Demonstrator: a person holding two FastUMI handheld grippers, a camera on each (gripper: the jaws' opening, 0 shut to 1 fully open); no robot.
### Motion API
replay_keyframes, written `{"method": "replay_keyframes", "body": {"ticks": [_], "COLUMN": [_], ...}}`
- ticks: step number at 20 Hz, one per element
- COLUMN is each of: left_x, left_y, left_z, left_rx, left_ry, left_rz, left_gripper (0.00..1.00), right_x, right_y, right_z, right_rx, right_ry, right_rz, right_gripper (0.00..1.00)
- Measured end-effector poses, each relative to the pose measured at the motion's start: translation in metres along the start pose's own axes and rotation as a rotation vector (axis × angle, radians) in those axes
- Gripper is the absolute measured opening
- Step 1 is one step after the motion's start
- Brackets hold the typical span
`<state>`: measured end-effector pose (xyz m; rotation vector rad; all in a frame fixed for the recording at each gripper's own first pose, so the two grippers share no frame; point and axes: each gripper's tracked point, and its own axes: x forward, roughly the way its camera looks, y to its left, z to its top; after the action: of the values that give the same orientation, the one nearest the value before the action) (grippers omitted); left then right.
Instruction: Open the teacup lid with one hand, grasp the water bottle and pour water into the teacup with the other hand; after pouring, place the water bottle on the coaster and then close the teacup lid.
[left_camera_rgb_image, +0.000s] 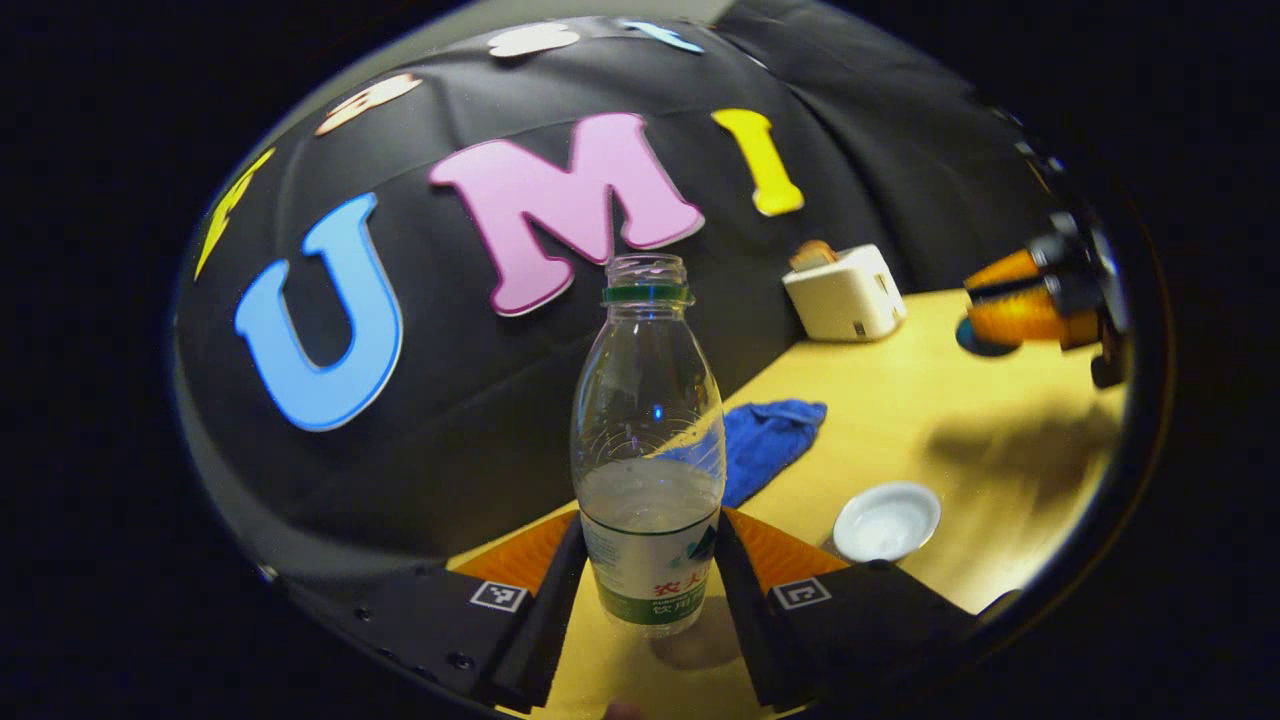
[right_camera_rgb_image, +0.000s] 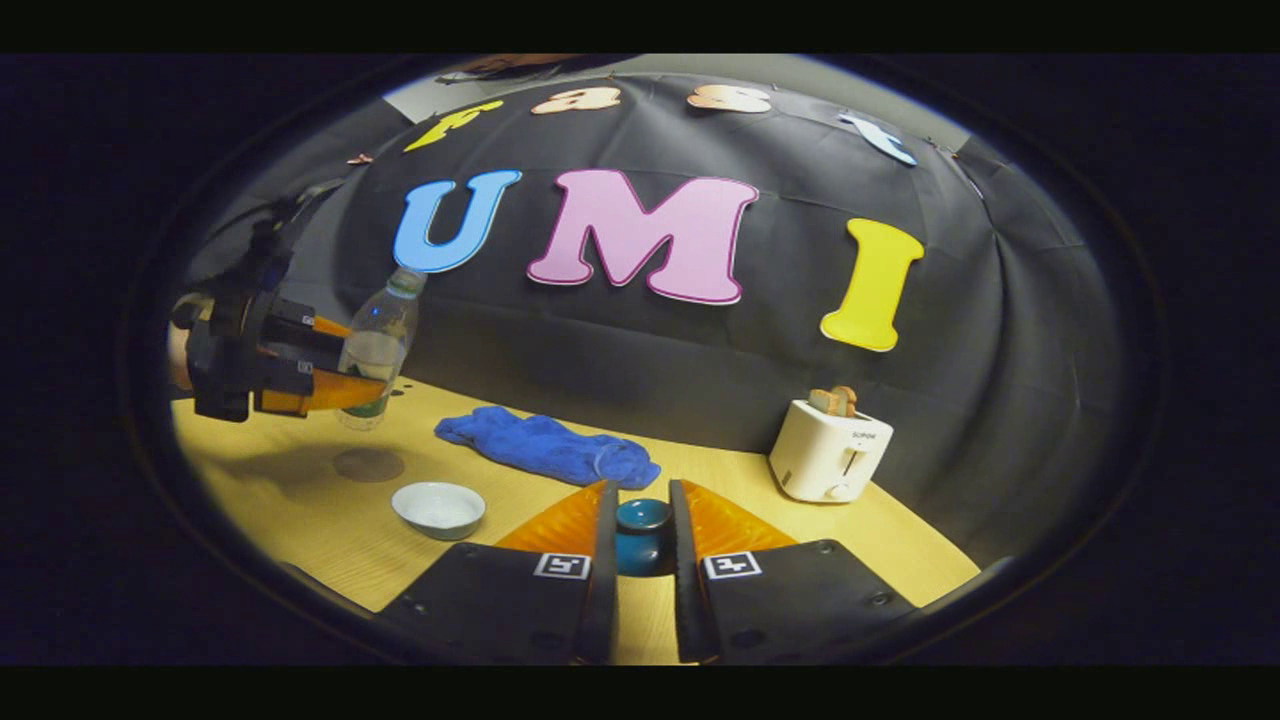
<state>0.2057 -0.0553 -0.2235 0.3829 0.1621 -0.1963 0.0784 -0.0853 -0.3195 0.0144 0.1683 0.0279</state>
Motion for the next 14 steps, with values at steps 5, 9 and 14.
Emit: {"method": "replay_keyframes", "body": {"ticks": [5,9,14], "left_x": [0.012,0.008,0.010], "left_y": [0.010,0.021,0.018], "left_z": [-0.014,-0.042,-0.076], "left_rx": [-0.302,-0.391,-0.436], "left_ry": [-0.023,-0.024,0.018], "left_rz": [-0.018,0.039,0.049], "left_gripper": [0.74,0.74,0.74], "right_x": [0.003,0.004,0.006], "right_y": [0.005,0.007,0.006], "right_z": [0.004,0.004,0.004], "right_rx": [0.002,0.009,0.007], "right_ry": [-0.005,-0.004,0.000], "right_rz": [0.010,0.014,0.014], "right_gripper": [0.26,0.27,0.26]}}
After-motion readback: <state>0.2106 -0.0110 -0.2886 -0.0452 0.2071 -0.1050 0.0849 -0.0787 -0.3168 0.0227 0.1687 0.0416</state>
